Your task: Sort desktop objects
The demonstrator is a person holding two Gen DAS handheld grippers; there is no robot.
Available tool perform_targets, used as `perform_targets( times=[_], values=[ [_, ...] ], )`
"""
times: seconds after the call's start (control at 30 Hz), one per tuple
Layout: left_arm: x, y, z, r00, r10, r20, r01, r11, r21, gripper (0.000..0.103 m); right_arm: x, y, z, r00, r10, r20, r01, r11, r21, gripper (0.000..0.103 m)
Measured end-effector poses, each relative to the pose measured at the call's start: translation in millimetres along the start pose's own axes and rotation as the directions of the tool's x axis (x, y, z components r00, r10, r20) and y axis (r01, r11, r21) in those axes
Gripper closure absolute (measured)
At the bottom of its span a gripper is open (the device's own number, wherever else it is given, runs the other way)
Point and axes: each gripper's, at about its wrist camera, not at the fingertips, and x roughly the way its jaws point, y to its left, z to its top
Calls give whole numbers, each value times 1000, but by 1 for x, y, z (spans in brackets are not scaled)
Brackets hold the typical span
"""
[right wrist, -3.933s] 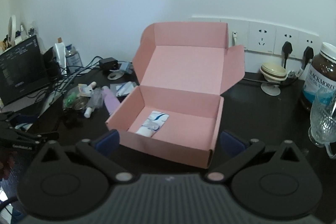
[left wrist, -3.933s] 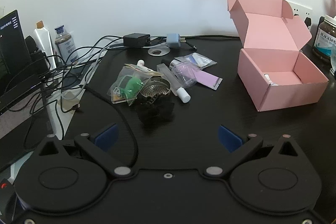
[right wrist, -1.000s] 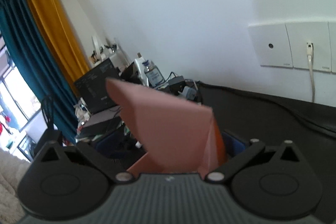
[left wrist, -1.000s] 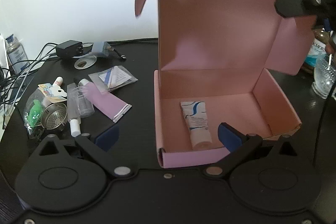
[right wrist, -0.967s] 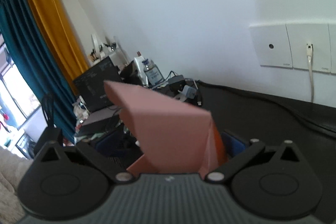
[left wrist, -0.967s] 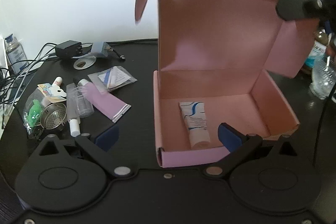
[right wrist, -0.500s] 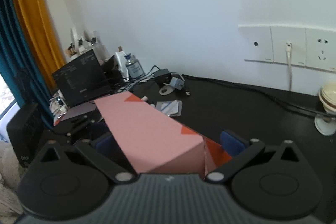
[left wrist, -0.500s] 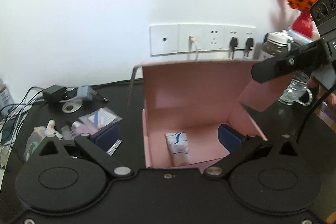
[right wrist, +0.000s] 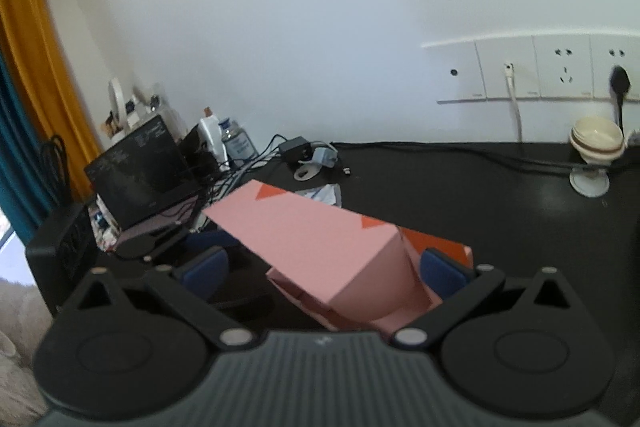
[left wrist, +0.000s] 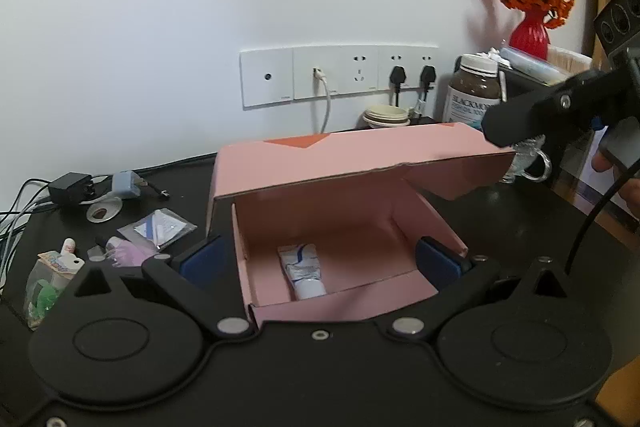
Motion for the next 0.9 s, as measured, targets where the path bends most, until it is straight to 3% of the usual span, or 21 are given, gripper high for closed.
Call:
perform_targets(
  times=[0.9],
  values=[
    [-23, 21, -2, 998, -40, 41, 41, 999, -32, 1, -12, 2, -24, 993, 3, 116, -32, 970, 241, 1]
  ],
)
